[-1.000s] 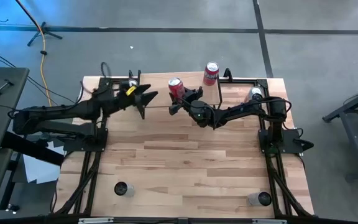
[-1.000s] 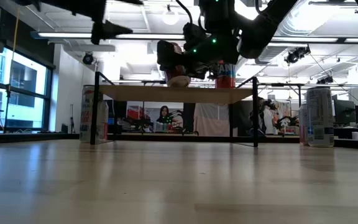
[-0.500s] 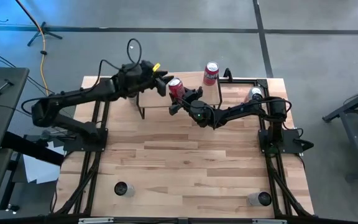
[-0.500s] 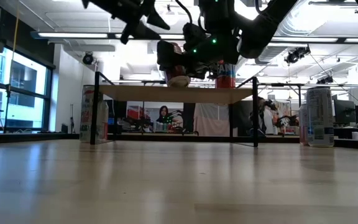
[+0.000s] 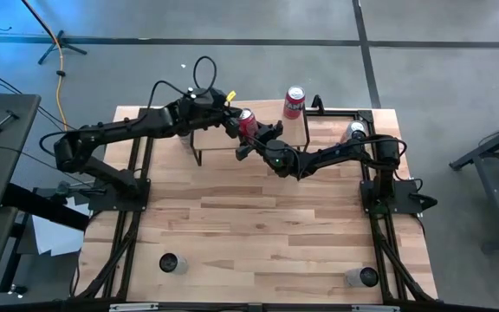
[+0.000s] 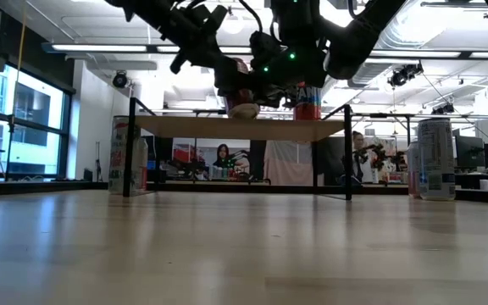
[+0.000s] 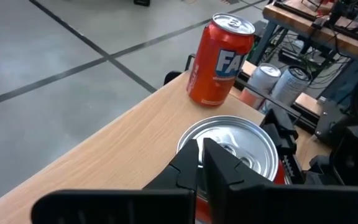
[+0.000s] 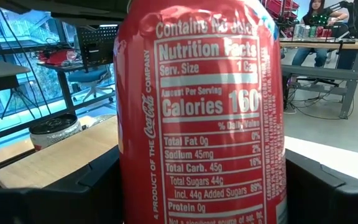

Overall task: Place canned beverage on shelf
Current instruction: Put the orange soda can on the shelf

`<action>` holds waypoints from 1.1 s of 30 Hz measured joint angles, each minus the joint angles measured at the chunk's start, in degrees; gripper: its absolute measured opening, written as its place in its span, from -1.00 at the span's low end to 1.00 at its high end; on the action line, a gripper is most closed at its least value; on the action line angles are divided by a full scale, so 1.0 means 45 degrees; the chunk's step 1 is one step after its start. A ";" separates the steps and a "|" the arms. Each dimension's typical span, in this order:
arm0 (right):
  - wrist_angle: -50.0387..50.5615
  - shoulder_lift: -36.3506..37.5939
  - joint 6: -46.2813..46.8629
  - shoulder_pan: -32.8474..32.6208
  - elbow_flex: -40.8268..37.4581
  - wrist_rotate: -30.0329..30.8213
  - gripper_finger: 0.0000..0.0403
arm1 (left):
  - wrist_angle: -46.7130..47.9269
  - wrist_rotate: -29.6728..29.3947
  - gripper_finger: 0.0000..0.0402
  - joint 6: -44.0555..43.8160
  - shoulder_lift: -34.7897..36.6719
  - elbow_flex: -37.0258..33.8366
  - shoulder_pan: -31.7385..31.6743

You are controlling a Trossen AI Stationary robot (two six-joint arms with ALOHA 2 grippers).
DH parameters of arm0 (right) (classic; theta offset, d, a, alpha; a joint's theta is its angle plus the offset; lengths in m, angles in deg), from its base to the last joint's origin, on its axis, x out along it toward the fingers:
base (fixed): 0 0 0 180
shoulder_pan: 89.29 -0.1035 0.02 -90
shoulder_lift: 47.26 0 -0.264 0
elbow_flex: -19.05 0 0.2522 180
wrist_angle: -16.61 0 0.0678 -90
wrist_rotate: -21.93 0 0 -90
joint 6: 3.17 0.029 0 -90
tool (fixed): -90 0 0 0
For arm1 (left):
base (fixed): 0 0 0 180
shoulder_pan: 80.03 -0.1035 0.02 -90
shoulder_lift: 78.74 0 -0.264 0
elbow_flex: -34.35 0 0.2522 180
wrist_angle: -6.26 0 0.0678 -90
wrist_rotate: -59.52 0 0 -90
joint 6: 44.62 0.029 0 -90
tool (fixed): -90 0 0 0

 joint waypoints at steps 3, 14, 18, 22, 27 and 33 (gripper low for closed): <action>0.0006 -0.0003 0.0007 0.0000 -0.0005 -0.0006 0.47 | -0.0025 0.0050 -1.00 0.0001 -0.0008 0.0000 0.0010; 0.0119 -0.0013 -0.0065 0.0000 -0.0010 -0.0012 0.47 | 0.0133 0.0443 -1.00 -0.0037 0.0007 0.0000 0.0167; 0.0267 -0.0008 -0.0062 -0.0005 -0.0010 0.0021 0.47 | 0.0149 0.0448 -1.00 -0.0049 0.0007 0.0000 0.0278; 0.0260 -0.0008 -0.0065 -0.0015 -0.0010 0.0110 0.47 | 0.0145 0.0533 -1.00 -0.0251 0.0007 0.0005 0.0301; 0.0248 -0.0013 -0.0060 -0.0015 -0.0010 0.0108 0.47 | 0.0154 0.0583 -1.00 -0.0388 0.0007 0.0005 0.0321; 0.0253 -0.0027 -0.0236 -0.0043 -0.0010 0.0440 0.47 | 0.0122 0.0878 -1.00 -0.0733 0.0007 0.0015 0.0438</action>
